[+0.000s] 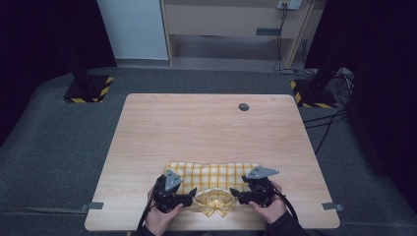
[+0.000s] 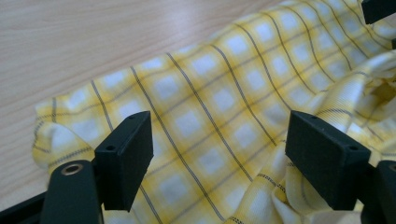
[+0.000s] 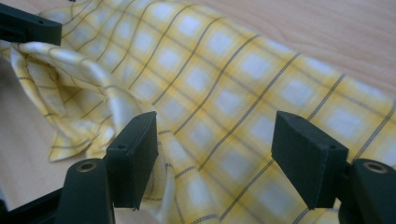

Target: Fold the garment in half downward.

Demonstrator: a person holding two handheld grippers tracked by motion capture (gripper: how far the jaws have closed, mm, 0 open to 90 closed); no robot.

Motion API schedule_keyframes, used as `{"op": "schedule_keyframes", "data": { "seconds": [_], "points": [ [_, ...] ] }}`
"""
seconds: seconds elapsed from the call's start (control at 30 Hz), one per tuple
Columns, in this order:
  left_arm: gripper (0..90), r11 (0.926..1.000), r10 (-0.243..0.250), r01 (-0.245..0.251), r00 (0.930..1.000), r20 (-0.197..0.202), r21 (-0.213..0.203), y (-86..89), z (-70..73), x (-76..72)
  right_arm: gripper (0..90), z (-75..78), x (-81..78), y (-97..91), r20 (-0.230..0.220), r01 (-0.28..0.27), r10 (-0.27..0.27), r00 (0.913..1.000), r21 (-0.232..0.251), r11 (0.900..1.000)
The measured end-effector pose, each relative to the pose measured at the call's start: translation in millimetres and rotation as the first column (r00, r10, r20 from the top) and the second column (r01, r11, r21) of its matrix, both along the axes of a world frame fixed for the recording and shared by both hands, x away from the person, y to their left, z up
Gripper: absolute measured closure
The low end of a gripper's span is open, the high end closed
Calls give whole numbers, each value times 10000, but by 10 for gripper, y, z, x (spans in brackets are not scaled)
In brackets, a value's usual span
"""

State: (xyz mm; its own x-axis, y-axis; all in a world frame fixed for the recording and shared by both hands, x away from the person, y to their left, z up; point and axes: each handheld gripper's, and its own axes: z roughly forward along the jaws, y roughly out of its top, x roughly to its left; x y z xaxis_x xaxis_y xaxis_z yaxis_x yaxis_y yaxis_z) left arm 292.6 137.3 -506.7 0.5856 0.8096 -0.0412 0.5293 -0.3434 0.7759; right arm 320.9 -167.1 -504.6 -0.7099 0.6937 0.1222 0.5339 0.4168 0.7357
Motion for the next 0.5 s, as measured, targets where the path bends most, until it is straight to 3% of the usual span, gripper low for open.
{"op": "schedule_keyframes", "data": {
  "seconds": [0.17, 0.3, 0.4, 0.5],
  "points": [
    [202, 10000, -11, 11, 10000, -89, 46, 8, -31, -41, 297, -43, -107, -31, -137, -158, 157, 9998, -119, 9998],
    [189, 9997, 82, -78, 9998, -187, 222, 4, -84, -42, 290, -51, -84, -40, -111, 9, -10, 9999, -60, 10000],
    [181, 9982, 62, -53, 9999, -139, 596, 9, -149, -92, 287, -101, -118, -24, -102, -77, 74, 9999, -322, 9995],
    [175, 9975, 156, -142, 9997, -192, 690, 41, -206, -115, 283, -169, -160, -26, -112, -122, 115, 9999, -659, 9978]
  ]
}}
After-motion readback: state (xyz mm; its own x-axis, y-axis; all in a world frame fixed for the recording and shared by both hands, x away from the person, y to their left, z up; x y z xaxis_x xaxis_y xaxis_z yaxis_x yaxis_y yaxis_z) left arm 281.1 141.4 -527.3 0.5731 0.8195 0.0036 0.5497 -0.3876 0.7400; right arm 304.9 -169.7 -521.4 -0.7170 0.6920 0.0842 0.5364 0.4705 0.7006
